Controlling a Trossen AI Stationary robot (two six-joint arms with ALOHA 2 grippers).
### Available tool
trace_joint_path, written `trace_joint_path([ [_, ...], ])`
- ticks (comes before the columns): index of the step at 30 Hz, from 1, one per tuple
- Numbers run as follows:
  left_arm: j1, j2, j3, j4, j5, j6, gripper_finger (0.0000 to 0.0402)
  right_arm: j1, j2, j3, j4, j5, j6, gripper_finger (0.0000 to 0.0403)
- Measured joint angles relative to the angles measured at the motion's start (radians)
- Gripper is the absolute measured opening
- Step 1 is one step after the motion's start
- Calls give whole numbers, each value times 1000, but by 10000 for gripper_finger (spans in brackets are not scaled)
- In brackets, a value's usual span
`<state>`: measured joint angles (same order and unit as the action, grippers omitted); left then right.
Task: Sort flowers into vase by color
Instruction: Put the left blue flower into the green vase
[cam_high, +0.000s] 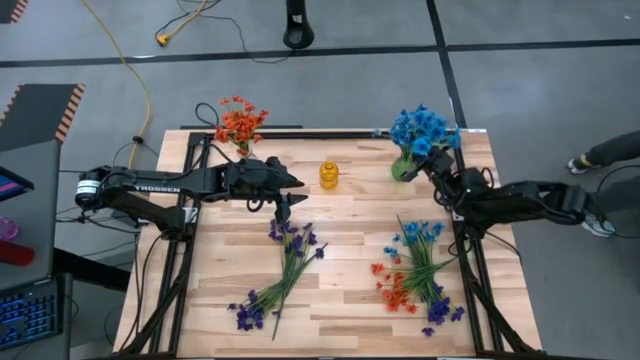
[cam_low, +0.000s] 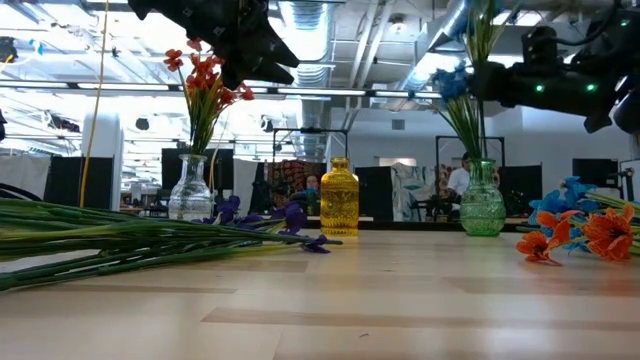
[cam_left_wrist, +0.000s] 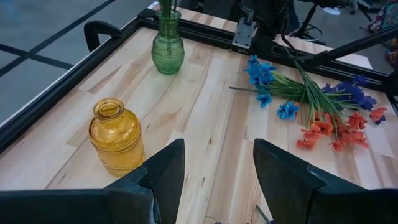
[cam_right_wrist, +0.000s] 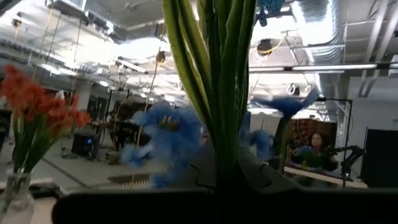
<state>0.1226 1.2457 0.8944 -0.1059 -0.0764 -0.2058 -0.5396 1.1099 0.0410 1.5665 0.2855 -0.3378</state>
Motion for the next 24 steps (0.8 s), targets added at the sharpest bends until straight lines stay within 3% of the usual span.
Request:
trace_joint_path([
  [24,0,0,0,-1,-3,0,178,-47,63,0,-45,31,42,56],
])
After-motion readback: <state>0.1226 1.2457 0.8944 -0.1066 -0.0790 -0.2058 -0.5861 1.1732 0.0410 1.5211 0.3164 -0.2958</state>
